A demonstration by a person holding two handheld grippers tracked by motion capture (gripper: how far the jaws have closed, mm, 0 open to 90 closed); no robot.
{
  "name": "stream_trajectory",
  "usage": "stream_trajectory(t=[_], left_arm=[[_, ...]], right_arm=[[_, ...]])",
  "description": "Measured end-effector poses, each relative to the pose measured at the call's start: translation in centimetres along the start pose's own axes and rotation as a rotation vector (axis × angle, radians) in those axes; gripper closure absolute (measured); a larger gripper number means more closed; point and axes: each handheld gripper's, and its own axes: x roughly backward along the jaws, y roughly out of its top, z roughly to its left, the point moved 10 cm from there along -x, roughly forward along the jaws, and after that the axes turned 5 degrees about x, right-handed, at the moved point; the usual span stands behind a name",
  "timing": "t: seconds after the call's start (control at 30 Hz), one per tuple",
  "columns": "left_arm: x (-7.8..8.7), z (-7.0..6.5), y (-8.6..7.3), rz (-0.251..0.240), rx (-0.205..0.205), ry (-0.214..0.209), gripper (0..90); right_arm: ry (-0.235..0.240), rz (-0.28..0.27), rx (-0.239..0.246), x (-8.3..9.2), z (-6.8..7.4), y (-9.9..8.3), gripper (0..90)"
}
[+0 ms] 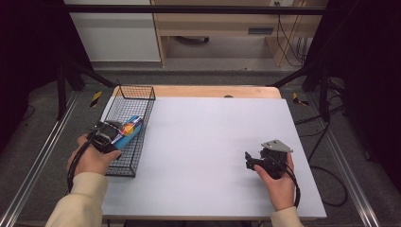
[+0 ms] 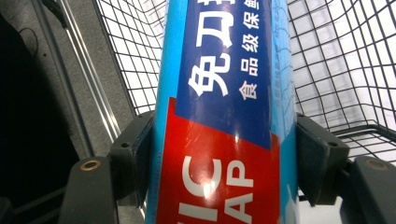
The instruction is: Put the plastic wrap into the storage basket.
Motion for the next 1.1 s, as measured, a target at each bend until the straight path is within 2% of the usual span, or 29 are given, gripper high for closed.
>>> stream_trajectory(t=[0.37, 0.8, 1.1], left_arm=[[-0.02, -0.01, -0.13, -0.002, 0.023, -0.026, 31.3], [-0.04, -0.43, 0.16, -0.006, 0.024, -0.029, 31.4], [-0.06, -0.62, 0.19, -0.014, 0.01, 0.003, 31.2]], right_arm=[[0.01, 0.005, 0.015, -0.04, 0.3, -0.02, 9.7], [0.011, 0.005, 0.016, -0.03, 0.32, -0.03, 9.7], [0.013, 0.011, 0.03, -0.11, 0.46, -0.1, 9.2]])
